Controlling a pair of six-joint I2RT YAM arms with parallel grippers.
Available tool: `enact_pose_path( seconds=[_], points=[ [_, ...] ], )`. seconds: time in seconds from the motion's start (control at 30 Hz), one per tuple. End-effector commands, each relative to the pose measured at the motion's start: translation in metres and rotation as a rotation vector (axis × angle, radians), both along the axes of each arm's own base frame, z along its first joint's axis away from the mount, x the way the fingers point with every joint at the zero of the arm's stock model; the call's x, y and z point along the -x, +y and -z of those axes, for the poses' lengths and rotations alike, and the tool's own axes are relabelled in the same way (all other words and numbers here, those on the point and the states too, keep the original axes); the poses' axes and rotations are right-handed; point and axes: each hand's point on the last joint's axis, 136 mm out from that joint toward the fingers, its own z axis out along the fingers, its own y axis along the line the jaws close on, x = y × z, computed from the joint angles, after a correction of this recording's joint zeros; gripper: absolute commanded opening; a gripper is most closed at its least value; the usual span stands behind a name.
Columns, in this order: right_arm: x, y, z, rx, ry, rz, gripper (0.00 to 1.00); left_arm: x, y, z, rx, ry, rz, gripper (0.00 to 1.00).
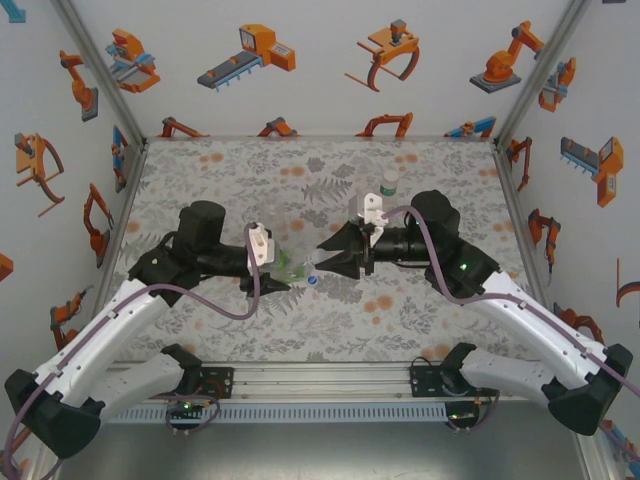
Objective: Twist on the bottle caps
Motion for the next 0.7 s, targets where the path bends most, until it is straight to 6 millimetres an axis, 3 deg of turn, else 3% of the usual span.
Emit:
enact_pose_path(
  seconds=[0.0,0.3,0.67],
  points=[
    [-0.018,0.002,-0.004,-0.079,0.056,0.106,0.00,0.015,-0.006,-0.031,0.118,-0.086,0.088,0.00],
    [-0.048,-0.001,-0.016,-0.270,0.237,0.252,0.00,0.012,-0.005,-0.032,0.125,-0.103,0.067,0.00],
    [-0.088,-0.007,0.001,-0.339,0.610,0.501,0.00,-0.016,0.001,-0.031,0.107,-0.164,-0.105,0.00]
  ],
)
